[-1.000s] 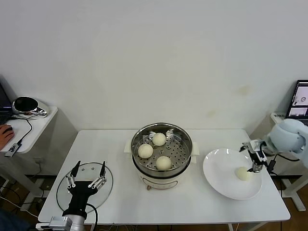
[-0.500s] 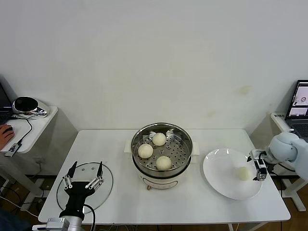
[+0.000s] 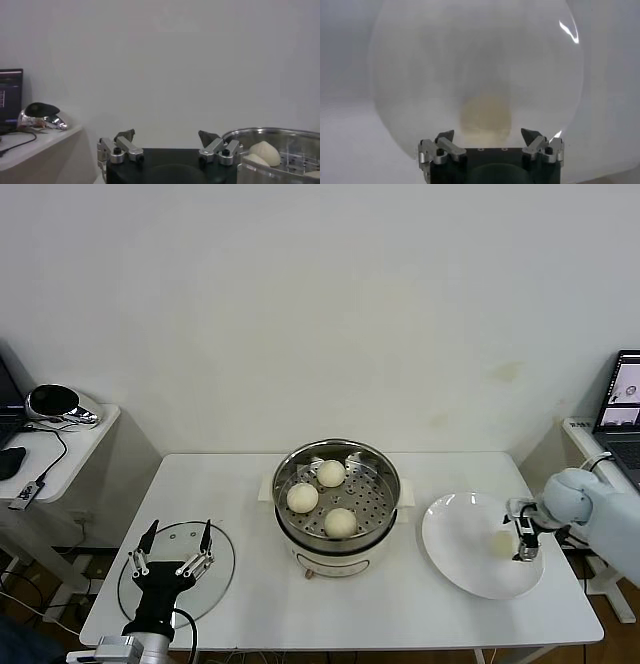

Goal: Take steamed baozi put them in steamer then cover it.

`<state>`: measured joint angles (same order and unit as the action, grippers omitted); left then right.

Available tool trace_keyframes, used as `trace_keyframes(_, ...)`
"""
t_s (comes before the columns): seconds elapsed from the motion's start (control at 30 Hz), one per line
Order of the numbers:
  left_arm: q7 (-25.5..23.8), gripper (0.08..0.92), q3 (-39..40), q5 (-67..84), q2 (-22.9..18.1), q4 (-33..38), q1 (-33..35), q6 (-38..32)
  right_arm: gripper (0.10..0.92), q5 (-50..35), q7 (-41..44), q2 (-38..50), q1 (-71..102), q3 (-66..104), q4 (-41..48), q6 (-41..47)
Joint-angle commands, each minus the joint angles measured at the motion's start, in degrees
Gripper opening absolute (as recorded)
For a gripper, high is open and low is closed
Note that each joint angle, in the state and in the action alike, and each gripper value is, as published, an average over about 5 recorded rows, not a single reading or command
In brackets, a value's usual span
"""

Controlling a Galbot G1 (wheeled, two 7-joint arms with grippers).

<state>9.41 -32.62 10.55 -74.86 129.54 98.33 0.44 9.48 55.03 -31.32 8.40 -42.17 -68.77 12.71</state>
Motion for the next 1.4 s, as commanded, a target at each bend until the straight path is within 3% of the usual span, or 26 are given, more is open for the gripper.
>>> trace_keyframes(0.03, -0.01, 0.823, 0.02, 0.02, -0.09, -0.24, 0.0, -0.08, 0.797, 0.79, -0.01, -2.36, 1.88, 1.71, 2.43, 0.32)
trace_keyframes(0.4, 0.0, 0.823, -0.02, -0.02, -0.11, -0.25, 0.1, -0.12, 0.587, -0.38, 1.33, -0.16, -1.61, 0.93, 0.0, 0.52)
trace_keyframes(0.63, 0.01, 0.823, 0.12, -0.08, 0.14, -0.19, -0.11, 0.08, 0.577, -8.6, 3.38, 5.0, -17.38, -7.31, -9.14, 3.4)
trace_keyframes(0.83, -0.04, 0.823, 0.92, -0.2, 0.31, -0.35, -0.71, 0.32, 0.584, -20.17, 3.05, 4.48, -43.33, -26.57, -15.78, 7.11)
trace_keyframes(1.1, -0.04, 0.823, 1.87, -0.37, 0.22, -1.24, -1.72, 0.34, 0.594, -38.26, -1.55, -6.13, -66.64, -43.14, -23.84, 15.82)
trace_keyframes(1.4, 0.04, 0.823, 1.41, -0.76, 0.54, -1.73, -1.75, 0.12, 0.602, -50.16, -9.65, -19.1, -60.01, -40.77, -24.28, 25.42)
